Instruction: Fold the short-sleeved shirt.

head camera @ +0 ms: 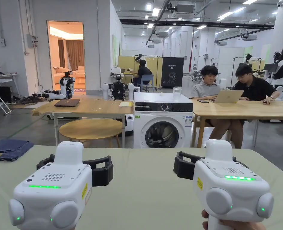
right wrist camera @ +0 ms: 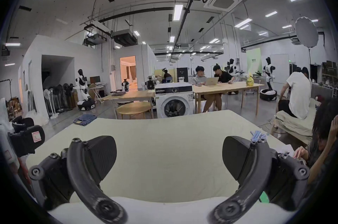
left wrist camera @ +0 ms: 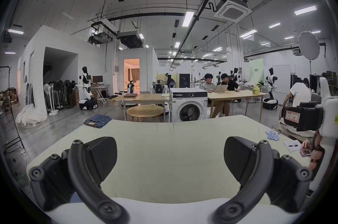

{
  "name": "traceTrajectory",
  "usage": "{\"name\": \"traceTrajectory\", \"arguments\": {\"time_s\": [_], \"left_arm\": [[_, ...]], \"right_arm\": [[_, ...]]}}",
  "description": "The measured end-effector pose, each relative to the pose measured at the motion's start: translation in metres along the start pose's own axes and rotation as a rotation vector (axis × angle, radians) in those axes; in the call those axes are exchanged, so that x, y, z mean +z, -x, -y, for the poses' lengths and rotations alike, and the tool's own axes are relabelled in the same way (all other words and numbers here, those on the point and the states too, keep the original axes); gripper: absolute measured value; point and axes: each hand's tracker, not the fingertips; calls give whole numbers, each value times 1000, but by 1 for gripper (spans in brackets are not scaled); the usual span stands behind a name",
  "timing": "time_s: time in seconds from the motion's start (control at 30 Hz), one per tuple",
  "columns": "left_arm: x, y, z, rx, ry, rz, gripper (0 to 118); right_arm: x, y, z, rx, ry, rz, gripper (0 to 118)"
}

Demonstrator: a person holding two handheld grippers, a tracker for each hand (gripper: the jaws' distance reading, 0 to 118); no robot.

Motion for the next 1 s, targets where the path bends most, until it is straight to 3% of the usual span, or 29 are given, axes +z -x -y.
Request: {"name": "traceTrajectory", "arguments": {"time_s": [0.2, 0.53, 0.8, 1.0], "left_arm": [[0, 1, -1, 7, -3, -2, 115], [-2, -4, 0, -1, -5, 0, 115], [-3, -8, -1, -4, -15, -6, 115], [-4, -9, 2, -10, -15, -10, 115]], "right_arm": [[2, 5, 1, 24, -26, 46, 116], [-2, 6, 5, 28, -20, 18, 116], [-4, 20, 18, 144, -53, 35, 116], [-5, 18, 20, 138, -80, 17, 116]]}}
